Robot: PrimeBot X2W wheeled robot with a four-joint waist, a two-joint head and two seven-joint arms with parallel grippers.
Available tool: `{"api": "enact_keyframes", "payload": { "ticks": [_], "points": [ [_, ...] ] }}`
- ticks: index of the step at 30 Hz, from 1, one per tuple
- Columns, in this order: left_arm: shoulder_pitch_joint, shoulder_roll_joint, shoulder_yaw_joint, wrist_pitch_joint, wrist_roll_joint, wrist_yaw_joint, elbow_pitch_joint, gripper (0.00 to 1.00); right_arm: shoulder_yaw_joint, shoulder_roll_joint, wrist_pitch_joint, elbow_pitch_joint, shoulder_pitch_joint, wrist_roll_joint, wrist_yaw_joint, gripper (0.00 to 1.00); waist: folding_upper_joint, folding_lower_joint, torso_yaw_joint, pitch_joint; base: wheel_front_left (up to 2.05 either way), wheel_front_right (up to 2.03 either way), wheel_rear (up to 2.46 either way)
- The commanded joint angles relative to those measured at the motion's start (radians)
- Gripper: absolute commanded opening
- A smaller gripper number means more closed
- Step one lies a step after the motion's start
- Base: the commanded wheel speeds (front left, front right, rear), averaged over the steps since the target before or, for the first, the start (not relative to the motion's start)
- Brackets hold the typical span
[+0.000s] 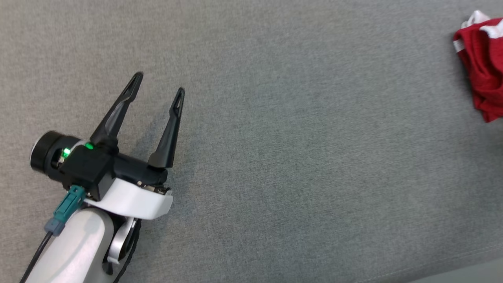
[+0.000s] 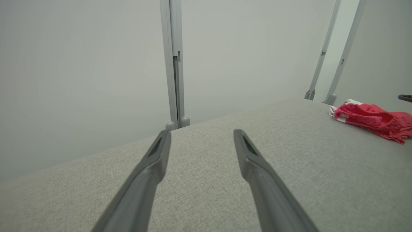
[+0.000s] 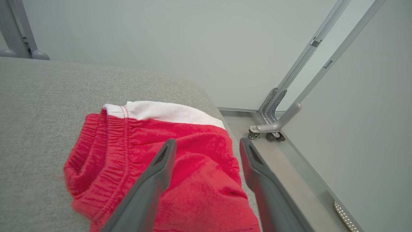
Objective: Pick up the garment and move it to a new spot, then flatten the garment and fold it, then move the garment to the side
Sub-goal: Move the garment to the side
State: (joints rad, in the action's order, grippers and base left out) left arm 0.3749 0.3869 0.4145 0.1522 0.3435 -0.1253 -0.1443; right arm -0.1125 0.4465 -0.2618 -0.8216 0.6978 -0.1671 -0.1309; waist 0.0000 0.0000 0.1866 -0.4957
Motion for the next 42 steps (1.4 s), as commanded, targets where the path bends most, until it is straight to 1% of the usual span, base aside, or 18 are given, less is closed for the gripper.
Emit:
{"api": "enact_keyframes", "payload": {
  "ticks": [1,5,10,13,16,21,25,26,30,32,38,40,42],
  "points": [
    [-0.012,0.001,-0.007,0.008,0.006,-0.008,0.003,1.0,-0.005,-0.009,-0.004,0.017,-0.022,-0.004,0.0,1.0,0.0,0.0,0.014,0.039,0.0,0.0,0.0],
    [-0.078,-0.002,-0.025,0.027,0.03,-0.031,0.028,1.0,-0.016,-0.086,-0.004,0.141,-0.136,-0.021,0.0,1.0,0.0,0.0,0.023,0.105,0.0,0.0,0.0],
    [-0.158,-0.007,-0.047,0.045,0.058,-0.063,0.049,1.0,0.009,-0.183,-0.004,0.304,-0.272,-0.04,0.0,1.0,0.0,0.0,0.017,0.173,0.0,0.0,0.0],
    [-0.2,-0.013,-0.061,0.053,0.073,-0.084,0.057,1.0,0.02,-0.231,-0.004,0.385,-0.341,-0.049,0.0,1.0,0.0,0.0,-0.005,0.205,0.0,0.0,0.0],
    [-0.233,-0.032,-0.08,0.066,0.098,-0.102,0.066,1.0,0.034,-0.271,-0.004,0.452,-0.401,-0.05,0.0,1.0,0.0,0.0,-0.04,0.236,0.0,0.0,0.0],
    [-0.272,-0.061,-0.116,0.086,0.129,-0.127,0.087,1.0,0.055,-0.311,-0.004,0.529,-0.473,-0.043,0.0,1.0,0.0,0.0,-0.109,0.284,0.0,0.0,0.0],
    [-0.292,-0.081,-0.152,0.1,0.154,-0.134,0.106,1.0,0.076,-0.325,0.001,0.568,-0.514,-0.032,0.0,1.0,0.0,0.0,-0.165,0.322,0.0,0.0,0.0],
    [-0.299,-0.078,-0.161,0.105,0.147,-0.136,0.111,1.0,0.081,-0.328,0.006,0.577,-0.524,-0.031,0.0,1.0,0.0,0.0,-0.176,0.331,0.0,0.0,0.0],
    [-0.331,-0.083,-0.199,0.112,0.162,-0.113,0.12,1.0,0.098,-0.329,0.031,0.61,-0.557,-0.03,0.0,1.0,0.0,0.0,-0.212,0.364,0.0,0.0,0.0],
    [-0.34,-0.082,-0.205,0.112,0.162,-0.104,0.117,1.0,0.102,-0.329,0.037,0.618,-0.564,-0.031,0.0,1.0,0.0,0.0,-0.219,0.37,0.0,0.0,0.0],
    [-0.394,-0.044,-0.241,0.113,0.167,-0.049,0.118,1.0,0.112,-0.324,0.076,0.657,-0.61,-0.031,0.0,1.0,0.0,0.0,-0.243,0.404,0.0,0.0,0.0],
    [-0.426,-0.02,-0.252,0.113,0.167,-0.026,0.131,1.0,0.116,-0.326,0.092,0.679,-0.634,-0.024,0.0,1.0,0.0,0.0,-0.247,0.424,0.0,0.0,0.0],
    [-0.441,-0.012,-0.255,0.113,0.17,-0.014,0.137,1.0,0.117,-0.327,0.103,0.695,-0.65,-0.025,0.0,1.0,0.0,0.0,-0.246,0.437,0.0,0.0,0.0]
  ]
}}
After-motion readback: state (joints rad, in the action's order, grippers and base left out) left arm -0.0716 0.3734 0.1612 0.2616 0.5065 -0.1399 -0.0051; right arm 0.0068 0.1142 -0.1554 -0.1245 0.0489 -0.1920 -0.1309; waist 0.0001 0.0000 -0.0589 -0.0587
